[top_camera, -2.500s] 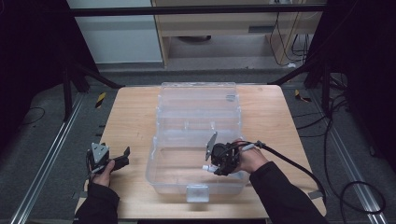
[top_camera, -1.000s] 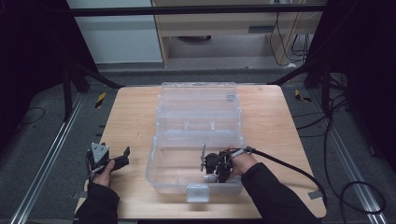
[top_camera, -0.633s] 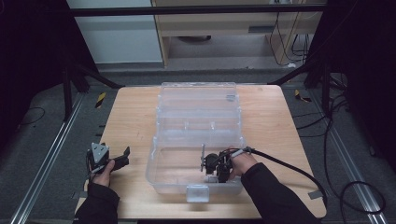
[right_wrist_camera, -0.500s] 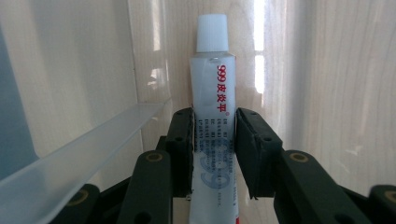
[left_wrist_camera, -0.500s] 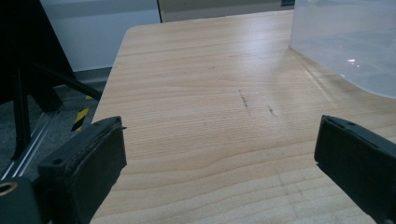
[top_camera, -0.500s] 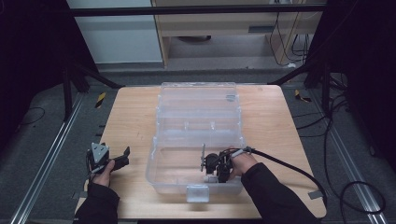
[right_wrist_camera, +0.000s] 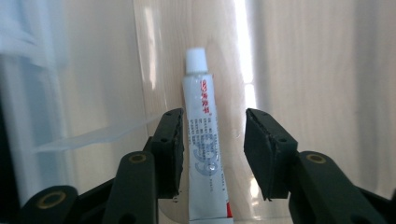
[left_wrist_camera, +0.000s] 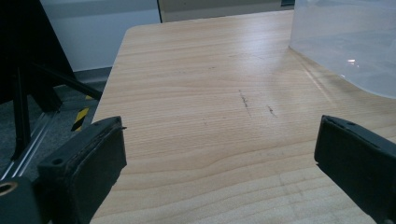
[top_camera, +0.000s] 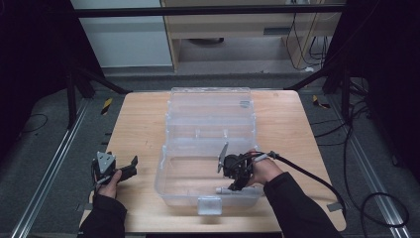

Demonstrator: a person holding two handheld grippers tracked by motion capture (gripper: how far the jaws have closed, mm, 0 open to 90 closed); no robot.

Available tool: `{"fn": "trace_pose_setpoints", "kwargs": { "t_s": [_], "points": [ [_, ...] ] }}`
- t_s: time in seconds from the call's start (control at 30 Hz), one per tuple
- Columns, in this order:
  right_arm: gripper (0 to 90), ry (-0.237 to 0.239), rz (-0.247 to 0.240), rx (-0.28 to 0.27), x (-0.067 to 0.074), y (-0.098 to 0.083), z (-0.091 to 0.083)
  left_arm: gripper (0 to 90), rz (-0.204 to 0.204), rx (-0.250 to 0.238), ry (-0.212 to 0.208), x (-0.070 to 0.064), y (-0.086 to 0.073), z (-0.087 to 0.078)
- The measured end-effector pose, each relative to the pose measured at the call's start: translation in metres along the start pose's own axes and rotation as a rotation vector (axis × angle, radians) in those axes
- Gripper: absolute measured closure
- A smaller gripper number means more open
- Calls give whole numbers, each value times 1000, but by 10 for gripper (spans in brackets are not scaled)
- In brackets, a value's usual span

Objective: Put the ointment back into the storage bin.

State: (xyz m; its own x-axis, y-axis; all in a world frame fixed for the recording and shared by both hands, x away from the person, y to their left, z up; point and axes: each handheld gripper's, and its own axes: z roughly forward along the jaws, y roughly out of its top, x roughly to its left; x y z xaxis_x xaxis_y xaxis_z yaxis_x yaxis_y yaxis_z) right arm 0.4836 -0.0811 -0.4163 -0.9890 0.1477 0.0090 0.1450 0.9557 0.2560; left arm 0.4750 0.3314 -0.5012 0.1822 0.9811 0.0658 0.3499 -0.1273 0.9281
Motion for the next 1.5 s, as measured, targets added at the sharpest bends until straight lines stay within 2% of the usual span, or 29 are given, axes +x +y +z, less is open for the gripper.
{"fn": "trace_pose_setpoints", "kwargs": {
  "t_s": [0.17,0.33,0.47,0.53,0.67,0.9,1.03,1.23,1.37,1.4,1.5],
  "points": [
    [535,-21,37,-140,0,-7,-24,16,0,0,0,0,0,0],
    [499,-75,69,-272,2,-18,-44,16,1,0,1,0,0,0],
    [470,-97,98,-353,1,-27,-55,16,2,0,1,0,0,0],
    [455,-117,125,-389,1,-33,-60,16,3,0,1,0,0,0],
    [422,-162,192,-504,0,-48,-71,16,3,1,2,0,0,0],
    [314,-280,290,-685,1,-78,-87,16,3,0,2,0,0,0],
    [286,-333,325,-741,1,-94,-90,15,2,0,2,0,0,0],
    [231,-413,416,-827,0,-121,-89,16,3,1,3,0,0,0],
    [219,-418,481,-885,0,-139,-87,16,2,0,3,0,0,0],
    [211,-440,496,-898,0,-144,-86,16,2,0,3,0,0,0],
    [192,-466,541,-921,-2,-157,-83,16,2,0,3,0,0,0]
  ]
}}
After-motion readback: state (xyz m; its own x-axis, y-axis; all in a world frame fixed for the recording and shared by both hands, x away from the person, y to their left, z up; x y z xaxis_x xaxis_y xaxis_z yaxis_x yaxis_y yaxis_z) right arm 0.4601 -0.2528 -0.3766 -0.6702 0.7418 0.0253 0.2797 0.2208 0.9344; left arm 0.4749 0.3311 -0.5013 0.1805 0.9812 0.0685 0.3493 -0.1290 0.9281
